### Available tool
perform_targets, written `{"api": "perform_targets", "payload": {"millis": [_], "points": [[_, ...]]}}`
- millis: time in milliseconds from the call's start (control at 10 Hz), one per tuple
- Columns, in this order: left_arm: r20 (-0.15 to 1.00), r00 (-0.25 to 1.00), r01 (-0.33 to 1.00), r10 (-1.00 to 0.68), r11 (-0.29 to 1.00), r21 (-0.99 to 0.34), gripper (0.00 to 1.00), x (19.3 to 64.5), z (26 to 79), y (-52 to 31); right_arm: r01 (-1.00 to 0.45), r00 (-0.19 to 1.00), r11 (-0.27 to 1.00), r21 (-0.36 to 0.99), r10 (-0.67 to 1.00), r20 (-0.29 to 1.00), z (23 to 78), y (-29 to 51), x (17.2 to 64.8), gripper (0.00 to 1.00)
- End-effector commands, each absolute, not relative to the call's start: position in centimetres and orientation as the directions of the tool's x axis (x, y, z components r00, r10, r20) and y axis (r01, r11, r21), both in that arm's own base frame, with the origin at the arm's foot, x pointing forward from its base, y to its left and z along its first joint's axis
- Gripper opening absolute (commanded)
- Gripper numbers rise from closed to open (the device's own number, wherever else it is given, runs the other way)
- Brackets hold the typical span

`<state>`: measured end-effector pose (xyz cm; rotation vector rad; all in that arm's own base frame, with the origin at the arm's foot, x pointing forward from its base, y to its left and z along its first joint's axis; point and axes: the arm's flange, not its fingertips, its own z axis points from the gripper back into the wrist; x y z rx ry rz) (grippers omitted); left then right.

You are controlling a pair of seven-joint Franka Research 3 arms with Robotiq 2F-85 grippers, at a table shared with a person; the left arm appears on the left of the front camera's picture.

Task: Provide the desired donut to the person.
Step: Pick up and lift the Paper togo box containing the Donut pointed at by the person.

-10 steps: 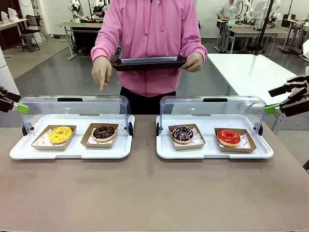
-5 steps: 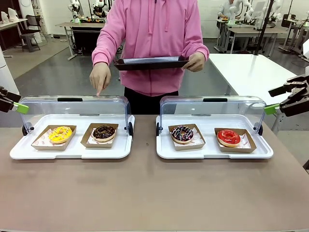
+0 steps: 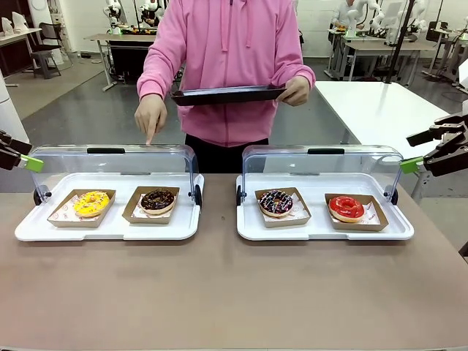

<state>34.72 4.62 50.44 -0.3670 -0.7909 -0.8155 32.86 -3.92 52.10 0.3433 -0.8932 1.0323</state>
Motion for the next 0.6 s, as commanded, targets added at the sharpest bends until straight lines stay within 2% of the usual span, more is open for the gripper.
{"api": "perform_targets", "payload": {"millis": [0, 100, 200, 400, 500], "points": [[0.755, 0.424, 0.764, -0.5, 0.646, -0.001, 1.0, 34.9, 50.3, 4.7, -0.849, 0.217, 0.509, -0.139, 0.577, 0.787, 52.1, -3.7, 33.2, 1.0], [0.749, 0.428, 0.764, -0.506, 0.645, 0.0, 1.0, 34.7, 50.4, 4.6, -0.849, 0.217, 0.509, -0.139, 0.577, 0.787, 52.1, -3.7, 33.2, 1.0], [0.708, 0.391, 0.804, -0.588, 0.592, 0.048, 1.0, 35.5, 50.3, 2.3, -0.849, 0.217, 0.509, -0.139, 0.577, 0.787, 52.1, -3.7, 33.2, 1.0], [0.572, 0.362, 0.859, -0.736, 0.502, 0.102, 1.0, 37.1, 48.5, -2.3, -0.849, 0.217, 0.509, -0.139, 0.577, 0.787, 52.1, -3.7, 33.2, 1.0], [0.504, 0.31, 0.902, -0.806, 0.417, 0.113, 1.0, 37.4, 47.3, -4.2, -0.849, 0.217, 0.509, -0.139, 0.577, 0.787, 52.1, -3.7, 33.2, 1.0]]}}
